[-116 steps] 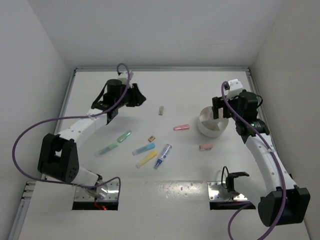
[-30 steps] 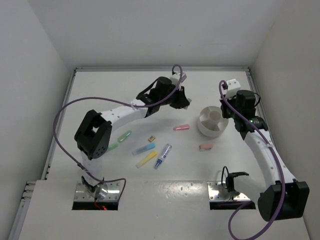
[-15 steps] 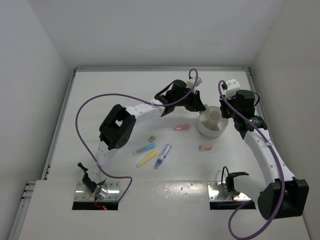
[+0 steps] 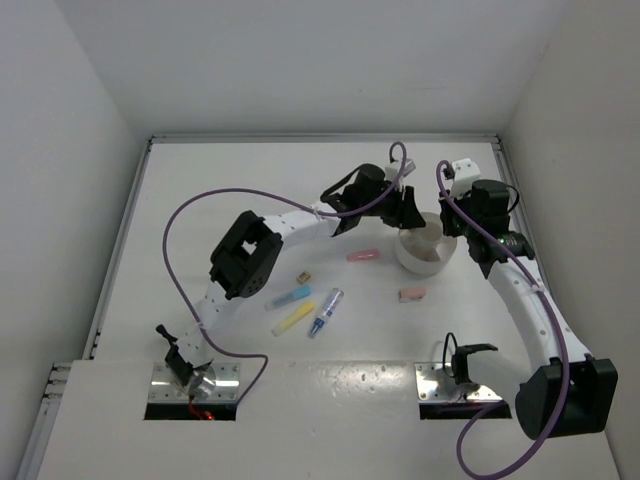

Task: Sort the stationery into containers
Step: Place the stationery in the storage box, then pick up the stationery from the center of the board.

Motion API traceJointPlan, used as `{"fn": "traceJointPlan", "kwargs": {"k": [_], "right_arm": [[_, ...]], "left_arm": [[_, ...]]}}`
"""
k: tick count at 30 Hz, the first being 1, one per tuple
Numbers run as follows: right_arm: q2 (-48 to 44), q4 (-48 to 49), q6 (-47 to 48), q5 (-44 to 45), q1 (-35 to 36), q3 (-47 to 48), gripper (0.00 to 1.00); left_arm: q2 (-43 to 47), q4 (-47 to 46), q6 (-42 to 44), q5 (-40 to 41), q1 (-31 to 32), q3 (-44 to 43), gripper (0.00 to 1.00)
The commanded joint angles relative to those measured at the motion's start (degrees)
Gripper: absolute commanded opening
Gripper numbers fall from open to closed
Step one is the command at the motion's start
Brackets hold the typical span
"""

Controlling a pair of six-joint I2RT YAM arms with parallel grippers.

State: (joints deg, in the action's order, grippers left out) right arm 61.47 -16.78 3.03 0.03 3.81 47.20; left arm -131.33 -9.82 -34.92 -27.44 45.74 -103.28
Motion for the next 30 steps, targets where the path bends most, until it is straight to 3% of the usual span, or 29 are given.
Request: {"fn": "traceJointPlan", "kwargs": {"k": [1,13,16,17,19,20,21,22,23,24,25,29,30], "right_arm": [[-0.6,1.6,0.1,0.8,-0.3,2.2,0.26],[-0.6,1.6,0.1,0.8,-0.3,2.2,0.28],[-0.6,1.6,0.1,0.8,-0.3,2.2,0.28],[-0.6,1.6,0.1,0.8,-0.3,2.2,0.28],[-0.6,1.6,0.1,0.8,-0.3,2.2,0.28],[-0.6,1.6,0.1,0.8,-0.3,2.2,0.28],[-1.1,1.6,0.1,0.8,-0.3,2.2,0.28],[-1.1,1.6,0.1,0.8,-0.3,2.2,0.28],[-1.1,1.6,0.1,0.8,-0.3,2.2,0.28],[-1.1,1.6,0.1,0.8,-0.3,2.2,0.28],[-1.1,1.6,0.1,0.8,-0.3,2.2,0.29],[-1.1,1.6,0.1,0.8,-0.3,2.2,0.29],[-1.1,1.6,0.1,0.8,-0.3,2.2,0.29]], "left_arm": [[-0.2,-1.1,0.1,0.5,0.4,-2.6,0.45],[1.1,1.2,1.2,3.8,-0.1,-4.7,0.46],[6.0,3.5,4.6,5.7,-0.1,-3.3,0.20],[7.8,4.5,5.6,9.0,-0.1,-2.4,0.00],[15.1,9.7,6.4,17.8,-0.1,3.5,0.00],[18.0,12.0,4.5,34.0,0.6,6.6,0.00],[20.8,14.9,1.5,42.9,0.6,9.8,0.00],[26.2,20.0,-6.7,49.7,0.1,17.0,0.02],[28.6,20.7,-9.8,54.6,-0.8,20.6,0.13],[30.3,21.8,-12.3,55.1,-3.0,23.7,0.48],[31.6,25.7,-17.3,55.1,-4.2,26.0,0.56],[32.7,33.8,-21.3,54.5,-6.4,33.6,0.74],[33.8,34.5,-21.3,54.5,-6.4,35.2,0.74]]}}
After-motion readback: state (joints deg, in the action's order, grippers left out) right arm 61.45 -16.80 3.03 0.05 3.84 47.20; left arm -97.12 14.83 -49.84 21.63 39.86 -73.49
